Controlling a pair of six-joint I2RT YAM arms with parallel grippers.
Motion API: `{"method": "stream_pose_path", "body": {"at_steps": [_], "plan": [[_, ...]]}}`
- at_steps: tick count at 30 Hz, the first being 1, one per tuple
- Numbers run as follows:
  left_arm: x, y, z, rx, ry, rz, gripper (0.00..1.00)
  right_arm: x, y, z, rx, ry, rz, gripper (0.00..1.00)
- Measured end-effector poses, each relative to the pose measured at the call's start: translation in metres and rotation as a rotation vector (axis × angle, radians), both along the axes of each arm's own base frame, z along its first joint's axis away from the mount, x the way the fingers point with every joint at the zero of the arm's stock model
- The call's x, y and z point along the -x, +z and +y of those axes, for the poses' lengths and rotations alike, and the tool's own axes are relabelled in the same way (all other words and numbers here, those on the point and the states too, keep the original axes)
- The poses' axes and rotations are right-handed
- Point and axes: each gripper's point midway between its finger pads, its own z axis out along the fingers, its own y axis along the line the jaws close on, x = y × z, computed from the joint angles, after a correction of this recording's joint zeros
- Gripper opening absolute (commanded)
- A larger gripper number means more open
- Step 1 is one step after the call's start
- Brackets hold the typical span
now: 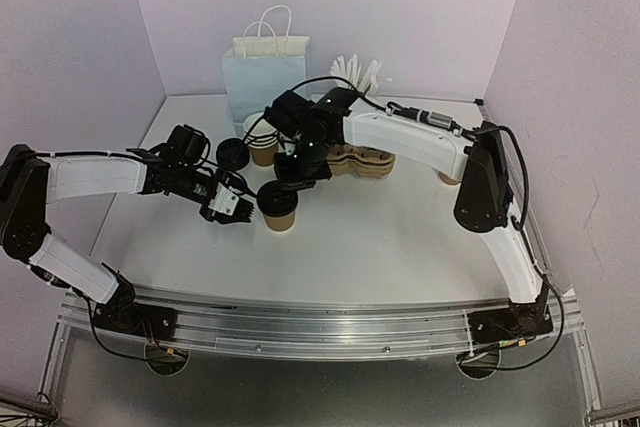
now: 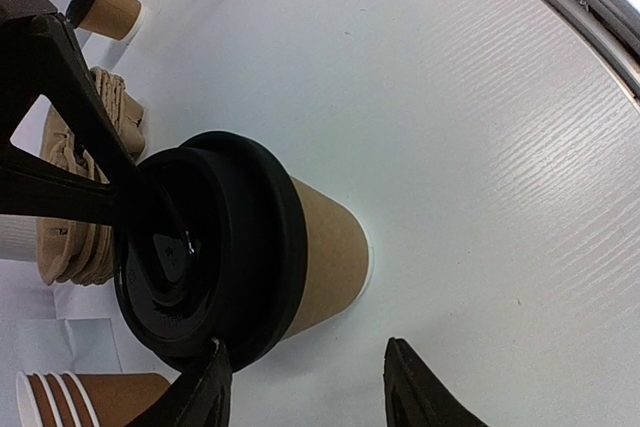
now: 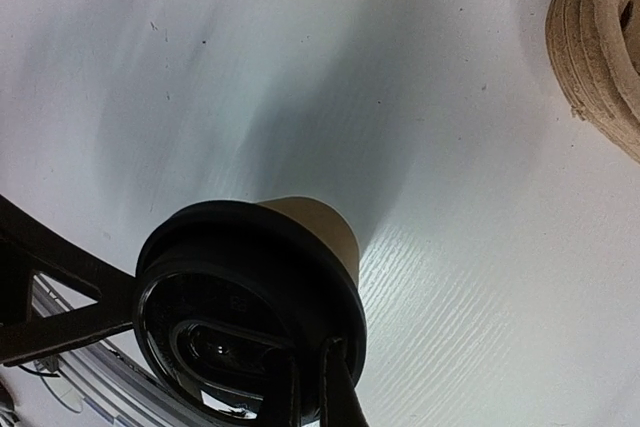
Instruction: Pack the takeout coffee
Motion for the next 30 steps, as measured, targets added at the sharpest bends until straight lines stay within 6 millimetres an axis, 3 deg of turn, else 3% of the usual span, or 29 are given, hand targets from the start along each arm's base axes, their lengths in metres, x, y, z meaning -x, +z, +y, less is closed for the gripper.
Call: {"method": "stream_pose_path", "body": {"at_steps": [10,16,26,30], "plan": [[0.0,-0.006,-0.004,0.013,-0.065,-0.019,0.39,-0.001,-0.004,-0.002,-0.026,-0.022,0.005,0.0],[0.0,-0.007,-0.009,0.04,-0.103,-0.046,0.38,-0.001,-0.005,-0.007,-0.044,-0.037,-0.009,0.0],[-0.001,0.012,-0.017,0.06,0.201,0.317,0.68,-0.007,0.001,-0.013,0.004,-0.053,-0.036,0.0],[-0.004,0.032,-0.02,0.117,0.313,0.411,0.76,-0.005,0.001,-0.012,0.004,-0.053,-0.036,0.0]]}}
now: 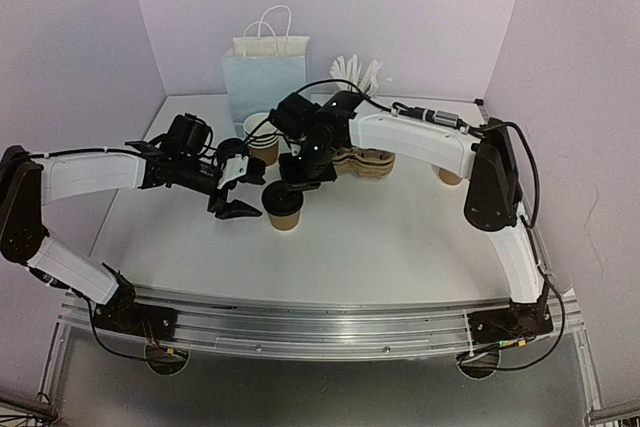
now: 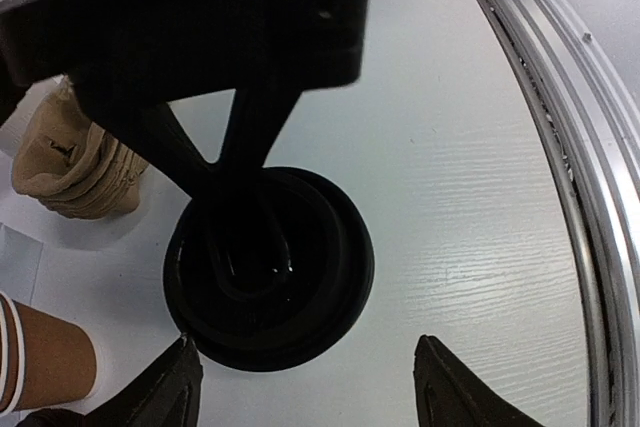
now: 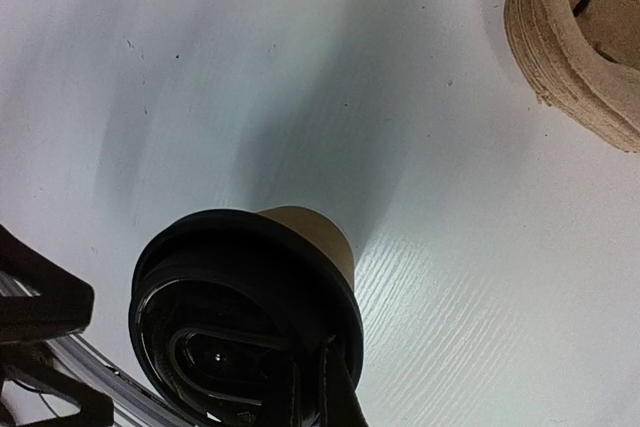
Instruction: Pack the takeout coffee
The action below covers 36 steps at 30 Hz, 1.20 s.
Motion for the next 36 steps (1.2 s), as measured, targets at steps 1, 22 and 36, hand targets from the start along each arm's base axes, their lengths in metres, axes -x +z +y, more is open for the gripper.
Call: {"method": "stream_pose_path", "body": {"at_steps": [1,22,36], "plan": [[-0.001,0.005,-0.001,0.016,0.029,0.024,0.79,0.001,0.0,0.001,-0.001,0.0,0.001,0.0],[-0.027,-0.007,-0.034,0.109,0.304,0.223,0.8,0.001,0.0,0.009,-0.02,-0.019,0.03,0.0],[-0.022,-0.011,-0.038,0.104,0.286,0.235,0.72,0.0,-0.001,0.005,-0.004,-0.037,0.027,0.0]]}}
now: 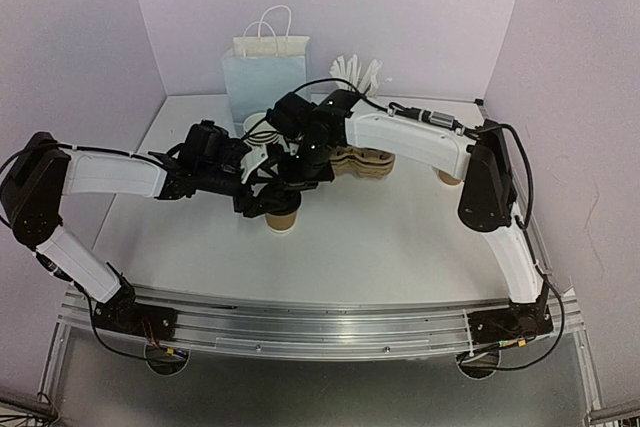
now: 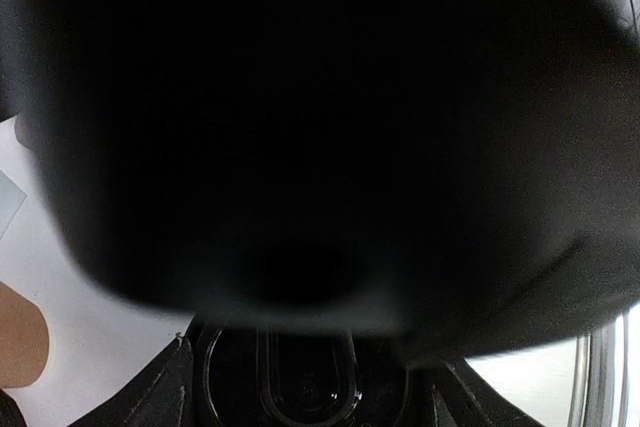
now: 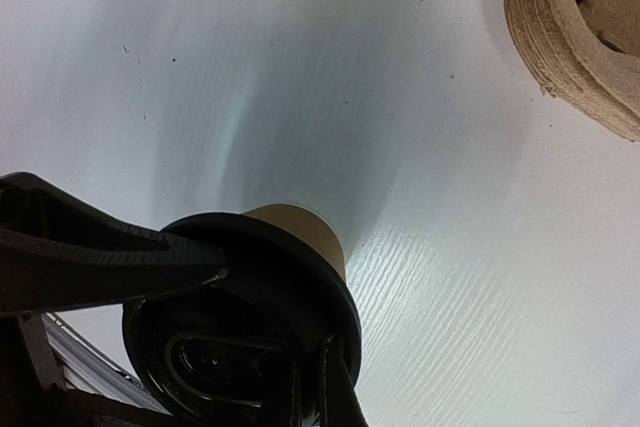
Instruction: Pack the takeout coffee
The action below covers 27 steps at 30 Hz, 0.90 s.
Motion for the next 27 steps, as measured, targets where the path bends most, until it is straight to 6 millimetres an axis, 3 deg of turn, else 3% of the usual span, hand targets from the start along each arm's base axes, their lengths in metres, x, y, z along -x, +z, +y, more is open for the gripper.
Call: {"method": "stream_pose_path", "body": {"at_steps": [9,18,27], "plan": [[0.008,-0.004,-0.006,0.064,0.095,0.049,0.7,0.006,0.0,-0.005,0.029,0.003,0.004,0.16],[0.007,-0.004,-0.009,0.136,0.209,0.105,0.68,0.003,0.0,-0.006,0.03,-0.021,-0.017,0.2],[0.029,-0.007,-0.027,0.16,0.243,0.078,0.68,0.023,0.001,-0.023,0.099,-0.038,-0.06,0.2]]}}
